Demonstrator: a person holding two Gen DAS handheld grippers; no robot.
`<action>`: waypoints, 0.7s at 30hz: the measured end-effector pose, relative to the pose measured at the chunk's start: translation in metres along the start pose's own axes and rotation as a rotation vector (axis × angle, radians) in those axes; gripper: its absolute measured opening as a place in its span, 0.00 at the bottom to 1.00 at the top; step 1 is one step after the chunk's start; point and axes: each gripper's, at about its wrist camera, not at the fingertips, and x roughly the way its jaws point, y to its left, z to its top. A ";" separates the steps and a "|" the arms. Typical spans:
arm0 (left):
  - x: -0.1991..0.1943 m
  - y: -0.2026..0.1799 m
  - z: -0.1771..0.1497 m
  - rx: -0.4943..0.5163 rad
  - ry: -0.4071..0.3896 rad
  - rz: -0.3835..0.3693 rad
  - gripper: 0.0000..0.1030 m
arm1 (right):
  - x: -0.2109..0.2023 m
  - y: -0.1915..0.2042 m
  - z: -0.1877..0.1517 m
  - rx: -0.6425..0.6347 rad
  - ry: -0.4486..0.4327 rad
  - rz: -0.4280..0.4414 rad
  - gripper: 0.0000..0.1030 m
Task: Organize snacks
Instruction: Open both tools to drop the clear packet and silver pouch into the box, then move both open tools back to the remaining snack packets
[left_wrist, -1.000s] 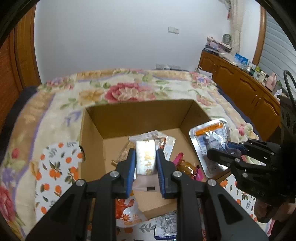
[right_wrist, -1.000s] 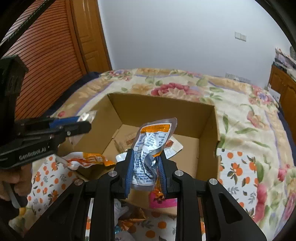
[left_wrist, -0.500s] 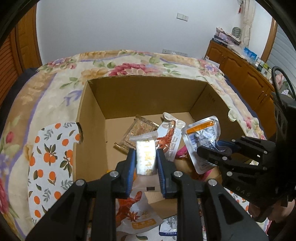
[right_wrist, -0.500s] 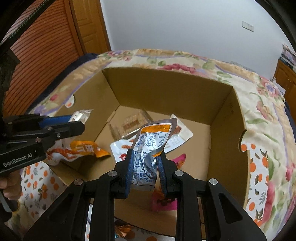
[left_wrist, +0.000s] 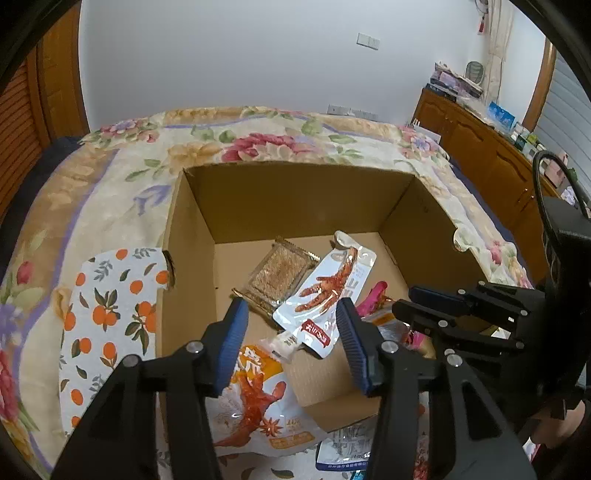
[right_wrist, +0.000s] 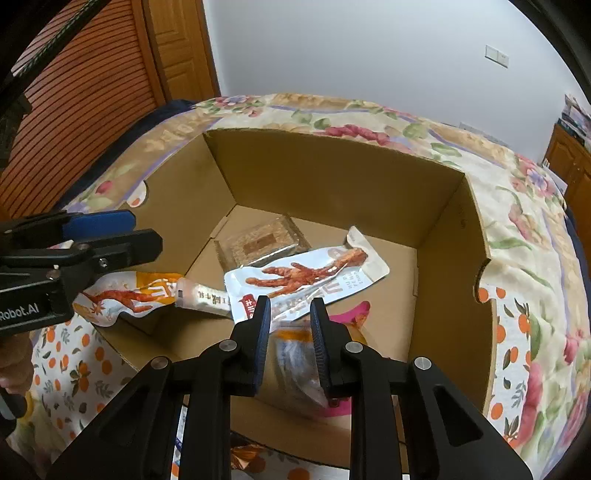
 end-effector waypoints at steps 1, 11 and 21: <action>-0.001 -0.001 0.000 0.001 -0.001 0.005 0.49 | -0.001 -0.001 0.000 0.004 -0.005 0.000 0.20; -0.030 -0.013 -0.011 0.040 -0.019 0.037 0.56 | -0.064 0.000 -0.017 0.019 -0.105 -0.010 0.20; -0.104 -0.041 -0.051 0.095 -0.137 0.029 0.91 | -0.150 0.013 -0.051 0.040 -0.181 -0.003 0.74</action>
